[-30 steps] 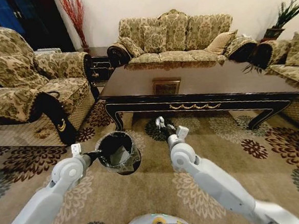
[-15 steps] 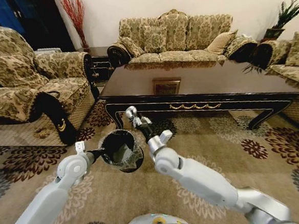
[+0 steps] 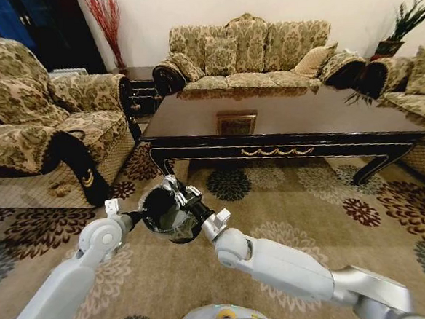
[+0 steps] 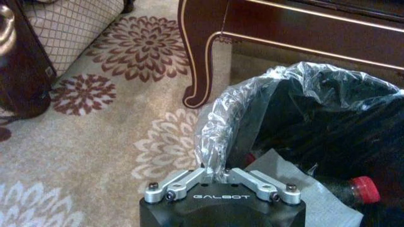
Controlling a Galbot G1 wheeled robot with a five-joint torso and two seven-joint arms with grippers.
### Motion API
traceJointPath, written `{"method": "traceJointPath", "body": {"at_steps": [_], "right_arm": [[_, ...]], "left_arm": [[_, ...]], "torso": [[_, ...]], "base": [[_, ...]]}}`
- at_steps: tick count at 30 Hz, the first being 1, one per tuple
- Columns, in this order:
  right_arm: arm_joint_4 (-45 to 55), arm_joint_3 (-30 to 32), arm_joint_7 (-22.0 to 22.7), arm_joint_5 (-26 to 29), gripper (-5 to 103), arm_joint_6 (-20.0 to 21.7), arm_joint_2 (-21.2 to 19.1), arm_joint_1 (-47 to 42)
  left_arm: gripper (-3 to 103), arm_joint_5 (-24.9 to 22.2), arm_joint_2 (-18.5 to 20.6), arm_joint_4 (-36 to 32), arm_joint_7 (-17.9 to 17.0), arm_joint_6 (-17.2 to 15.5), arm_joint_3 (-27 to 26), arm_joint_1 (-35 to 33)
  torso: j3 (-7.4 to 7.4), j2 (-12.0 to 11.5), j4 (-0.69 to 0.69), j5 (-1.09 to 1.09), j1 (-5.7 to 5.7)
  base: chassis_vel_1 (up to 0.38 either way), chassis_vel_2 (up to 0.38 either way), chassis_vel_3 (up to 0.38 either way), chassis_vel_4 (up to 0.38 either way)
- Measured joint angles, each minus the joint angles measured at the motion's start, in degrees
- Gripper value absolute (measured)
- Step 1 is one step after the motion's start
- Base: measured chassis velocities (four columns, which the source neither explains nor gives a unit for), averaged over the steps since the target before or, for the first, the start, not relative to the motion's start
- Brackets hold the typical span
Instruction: Move to the front of the table and pick up the trash from the floor, then place it into the trash bin.
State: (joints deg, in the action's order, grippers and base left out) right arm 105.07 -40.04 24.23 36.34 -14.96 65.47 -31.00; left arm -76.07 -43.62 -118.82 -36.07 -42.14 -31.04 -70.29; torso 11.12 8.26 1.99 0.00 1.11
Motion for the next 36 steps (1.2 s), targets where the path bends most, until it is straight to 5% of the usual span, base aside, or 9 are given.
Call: {"method": "traceJointPath", "body": {"at_steps": [12,15,16,19,22,25,28,31,36], "right_arm": [[0.2,0.1,1.8,0.4,23,1.3,0.5,-0.3],[0.3,0.2,2.2,0.5,30,1.6,0.6,-0.4],[0.4,0.2,2.4,0.6,41,1.7,0.6,-0.4],[0.7,0.2,2.8,0.9,41,2.0,0.4,-0.5],[0.9,0.2,3.0,1.0,52,2.2,0.1,-0.6],[1.0,0.4,3.2,1.0,74,2.3,-0.1,-0.9],[1.1,0.5,3.4,1.1,74,2.4,-0.1,-0.9],[1.1,1.3,3.5,1.2,95,2.4,0.1,-1.1],[1.1,3.9,3.5,2.0,99,2.5,0.3,-1.4]], "left_arm": [[1,-0.1,0.3,-0.1,0.0,0.0,0.1,0.0],[1,-0.1,0.5,-0.1,0.0,0.0,0.2,0.2],[1,-0.2,0.5,0.0,0.0,0.0,0.3,0.5],[1,-0.2,0.5,0.1,0.0,0.0,0.3,0.7],[1,-0.3,0.5,0.1,0.0,0.0,0.4,0.8],[1,-0.3,0.5,0.3,0.0,0.0,0.6,1.0],[1,-0.3,0.5,0.3,0.0,0.0,0.7,1.2],[1,-0.3,0.3,0.4,0.0,0.0,0.9,1.3],[1,-0.1,-0.1,0.5,0.0,0.0,1.0,1.0]], "torso": [[0.00,0.0,0.00,0.00,0.00],[0.00,0.0,0.00,0.00,0.00],[0.00,0.0,0.00,0.00,0.00],[0.00,0.0,0.00,0.00,0.00],[0.00,0.0,0.00,0.00,0.00],[0.00,0.0,0.00,0.00,0.00],[0.00,0.0,0.00,0.00,0.00],[0.00,0.0,0.00,0.00,0.00],[0.00,0.0,0.00,0.00,0.00]], "base": [[0.000,0.000,0.000,0.000],[0.000,0.000,0.000,0.000],[0.000,0.000,0.000,0.000],[0.000,0.000,0.000,0.000],[0.000,0.000,0.000,0.000],[0.000,0.000,0.000,0.000],[0.000,0.000,0.000,0.000],[0.000,0.000,0.000,0.000],[0.000,0.000,0.000,0.000]]}}
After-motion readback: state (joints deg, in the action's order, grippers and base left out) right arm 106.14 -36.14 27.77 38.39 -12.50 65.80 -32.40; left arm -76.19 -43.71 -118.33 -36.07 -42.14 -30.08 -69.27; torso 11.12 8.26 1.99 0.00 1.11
